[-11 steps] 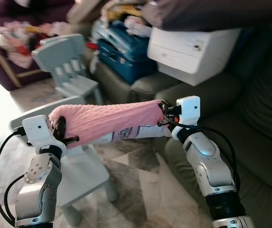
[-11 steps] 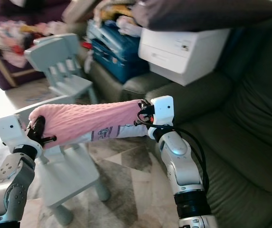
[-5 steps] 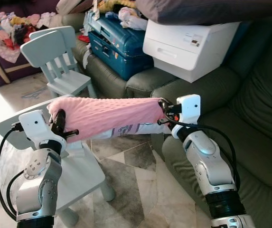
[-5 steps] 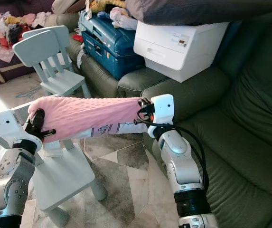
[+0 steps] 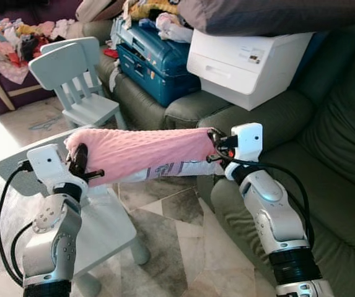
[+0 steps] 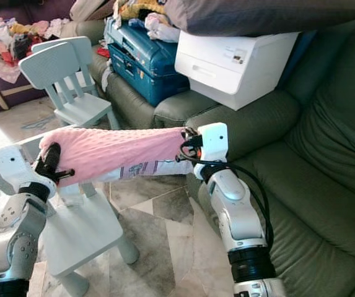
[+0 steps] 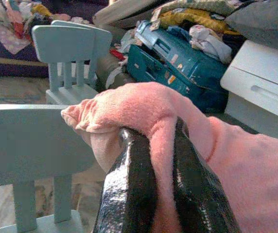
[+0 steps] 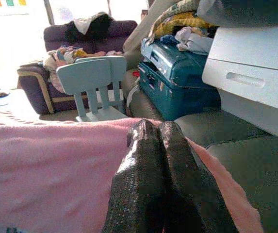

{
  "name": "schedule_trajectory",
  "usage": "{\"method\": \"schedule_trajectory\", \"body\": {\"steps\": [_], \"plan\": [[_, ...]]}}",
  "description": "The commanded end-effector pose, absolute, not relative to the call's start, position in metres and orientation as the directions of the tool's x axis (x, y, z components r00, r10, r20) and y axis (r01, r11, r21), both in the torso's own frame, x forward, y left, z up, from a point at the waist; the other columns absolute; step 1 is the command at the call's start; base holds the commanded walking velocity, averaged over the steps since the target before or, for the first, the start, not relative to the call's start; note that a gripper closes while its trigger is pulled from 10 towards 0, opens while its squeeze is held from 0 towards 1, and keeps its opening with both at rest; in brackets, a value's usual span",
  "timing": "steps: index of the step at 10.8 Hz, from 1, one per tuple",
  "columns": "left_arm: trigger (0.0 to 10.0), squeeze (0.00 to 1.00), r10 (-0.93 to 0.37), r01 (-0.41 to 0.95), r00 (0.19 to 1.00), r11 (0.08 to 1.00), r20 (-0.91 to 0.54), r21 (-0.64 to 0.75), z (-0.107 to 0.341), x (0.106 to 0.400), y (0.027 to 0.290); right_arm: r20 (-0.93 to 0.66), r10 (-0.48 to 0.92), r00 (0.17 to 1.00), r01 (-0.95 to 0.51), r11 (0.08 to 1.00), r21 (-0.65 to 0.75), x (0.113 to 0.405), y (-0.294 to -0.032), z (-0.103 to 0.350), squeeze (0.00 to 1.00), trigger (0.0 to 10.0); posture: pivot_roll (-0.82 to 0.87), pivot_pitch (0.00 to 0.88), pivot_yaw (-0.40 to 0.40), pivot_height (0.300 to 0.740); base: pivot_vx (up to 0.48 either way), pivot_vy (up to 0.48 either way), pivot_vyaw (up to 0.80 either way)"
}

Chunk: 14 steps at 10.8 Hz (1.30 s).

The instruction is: Move the pillow to the sofa

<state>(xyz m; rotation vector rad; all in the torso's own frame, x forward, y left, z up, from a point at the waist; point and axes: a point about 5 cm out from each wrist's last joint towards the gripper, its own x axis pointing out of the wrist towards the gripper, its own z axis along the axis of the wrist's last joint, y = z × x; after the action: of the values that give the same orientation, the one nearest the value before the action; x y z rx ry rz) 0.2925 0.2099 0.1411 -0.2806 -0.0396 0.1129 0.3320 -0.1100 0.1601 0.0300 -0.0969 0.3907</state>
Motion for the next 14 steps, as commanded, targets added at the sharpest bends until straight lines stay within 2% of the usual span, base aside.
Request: {"method": "schedule_trajectory", "body": {"steps": [1,14], "plan": [[10.0,0.00,0.136,-0.118,0.989,0.956,0.051,-0.267,0.1458,0.2932,0.2173,0.123,0.363,0.924,-0.367,0.930,0.011,0.3349,-0.1132,0.1676,0.00,10.0,-0.25,0.000,0.055,0.740,0.000,0.000,-0.80],[10.0,0.00,0.117,-0.097,0.992,0.952,0.052,-0.291,0.1425,0.2882,0.2149,0.121,0.365,0.923,-0.368,0.930,0.004,0.3320,-0.1134,0.1662,0.00,10.0,-0.25,0.000,0.059,0.740,0.000,0.000,-0.80]]}}
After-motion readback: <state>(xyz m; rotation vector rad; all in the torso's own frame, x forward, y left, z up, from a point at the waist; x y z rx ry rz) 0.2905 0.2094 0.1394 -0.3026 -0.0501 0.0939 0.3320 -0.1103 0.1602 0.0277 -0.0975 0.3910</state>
